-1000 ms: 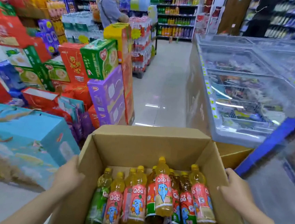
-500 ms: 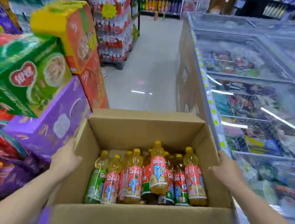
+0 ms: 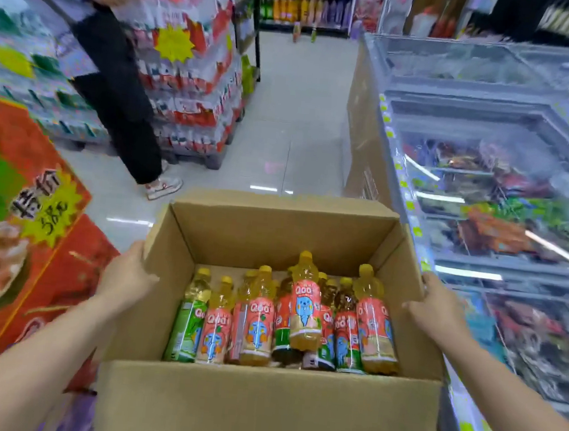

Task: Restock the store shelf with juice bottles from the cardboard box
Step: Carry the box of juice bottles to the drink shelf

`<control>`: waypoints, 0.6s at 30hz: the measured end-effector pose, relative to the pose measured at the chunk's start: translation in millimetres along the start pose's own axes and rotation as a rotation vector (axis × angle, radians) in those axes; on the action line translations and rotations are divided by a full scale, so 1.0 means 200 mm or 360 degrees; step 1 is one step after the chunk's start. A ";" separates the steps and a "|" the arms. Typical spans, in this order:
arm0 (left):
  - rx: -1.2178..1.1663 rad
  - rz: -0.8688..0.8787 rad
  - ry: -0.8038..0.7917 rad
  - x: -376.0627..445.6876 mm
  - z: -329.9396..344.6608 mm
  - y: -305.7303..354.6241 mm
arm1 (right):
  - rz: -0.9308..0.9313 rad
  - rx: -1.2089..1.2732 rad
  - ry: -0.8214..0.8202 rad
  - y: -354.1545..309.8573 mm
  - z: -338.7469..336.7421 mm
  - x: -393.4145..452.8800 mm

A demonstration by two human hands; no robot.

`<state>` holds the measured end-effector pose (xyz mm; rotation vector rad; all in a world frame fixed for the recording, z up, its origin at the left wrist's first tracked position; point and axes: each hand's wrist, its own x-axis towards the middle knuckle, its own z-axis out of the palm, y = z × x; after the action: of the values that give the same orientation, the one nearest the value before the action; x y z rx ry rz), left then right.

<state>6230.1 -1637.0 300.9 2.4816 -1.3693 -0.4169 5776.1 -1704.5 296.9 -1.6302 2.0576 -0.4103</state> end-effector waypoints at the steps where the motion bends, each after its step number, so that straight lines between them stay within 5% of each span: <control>1: -0.0006 -0.0010 0.0004 0.19 -0.01 0.07 | 0.0001 -0.0002 -0.0005 -0.09 -0.01 0.18; 18: 0.0007 0.0212 -0.0072 3.55 0.03 1.55 | 0.0139 -0.0002 0.0129 -1.38 -0.03 3.33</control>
<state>6350.4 -2402.4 328.4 2.3799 -1.5439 -0.4434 5883.1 -2417.1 322.5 -1.5412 2.1801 -0.4510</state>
